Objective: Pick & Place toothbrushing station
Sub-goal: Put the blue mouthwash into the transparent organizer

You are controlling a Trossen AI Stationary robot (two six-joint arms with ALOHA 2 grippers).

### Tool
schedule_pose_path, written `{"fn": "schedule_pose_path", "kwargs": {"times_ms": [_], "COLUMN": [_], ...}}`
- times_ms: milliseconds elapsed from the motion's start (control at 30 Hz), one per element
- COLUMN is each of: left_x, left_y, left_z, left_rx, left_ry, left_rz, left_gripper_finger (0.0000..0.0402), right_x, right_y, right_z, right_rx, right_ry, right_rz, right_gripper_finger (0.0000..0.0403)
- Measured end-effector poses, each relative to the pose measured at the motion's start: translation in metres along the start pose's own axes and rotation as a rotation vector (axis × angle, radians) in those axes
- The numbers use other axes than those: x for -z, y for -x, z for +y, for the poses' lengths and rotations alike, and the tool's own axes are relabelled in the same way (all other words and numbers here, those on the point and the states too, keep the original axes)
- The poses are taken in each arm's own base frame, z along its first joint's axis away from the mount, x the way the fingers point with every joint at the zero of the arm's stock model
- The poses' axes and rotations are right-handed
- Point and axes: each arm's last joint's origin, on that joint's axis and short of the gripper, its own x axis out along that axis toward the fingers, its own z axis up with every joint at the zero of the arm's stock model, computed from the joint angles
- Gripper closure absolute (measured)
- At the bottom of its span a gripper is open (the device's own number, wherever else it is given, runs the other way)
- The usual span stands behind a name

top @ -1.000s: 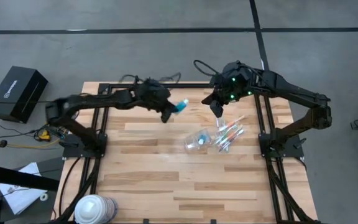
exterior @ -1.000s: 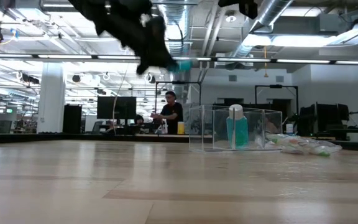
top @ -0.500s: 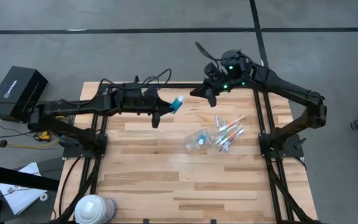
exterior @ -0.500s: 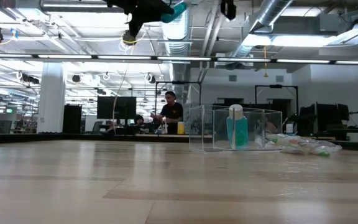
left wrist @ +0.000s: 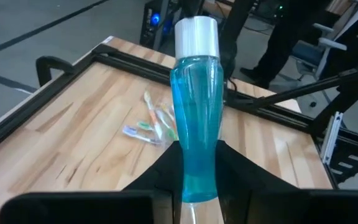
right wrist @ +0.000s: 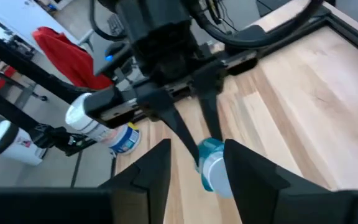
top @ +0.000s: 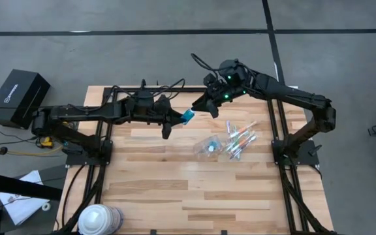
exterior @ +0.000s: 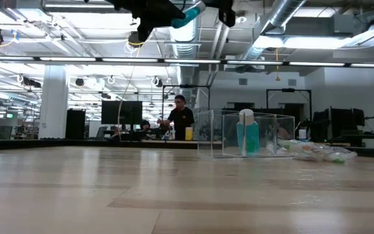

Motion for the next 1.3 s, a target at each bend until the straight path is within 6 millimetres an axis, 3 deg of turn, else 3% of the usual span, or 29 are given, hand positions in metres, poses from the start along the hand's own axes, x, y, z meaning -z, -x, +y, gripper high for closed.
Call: {"fn": "schedule_pose_path", "kwargs": {"times_ms": [233, 533, 1300], "left_x": [-0.001, -0.005, -0.009], "left_y": [0.0, 0.001, 0.003], "left_z": [0.0, 0.008, 0.017], "left_rx": [0.007, -0.023, -0.023], "left_ry": [-0.001, -0.018, -0.011], "left_rz": [-0.012, -0.029, -0.053], "left_gripper_finger": [0.0344, 0.0344, 0.0344], "right_x": [0.0, -0.003, -0.003], "right_y": [-0.001, 0.007, 0.007], "right_z": [-0.001, -0.018, -0.016], "right_rx": [0.004, 0.017, -0.039], "right_ry": [-0.002, -0.042, -0.031], "right_rz": [0.001, 0.015, 0.028], "right_gripper_finger": [0.0284, 0.029, 0.029]}}
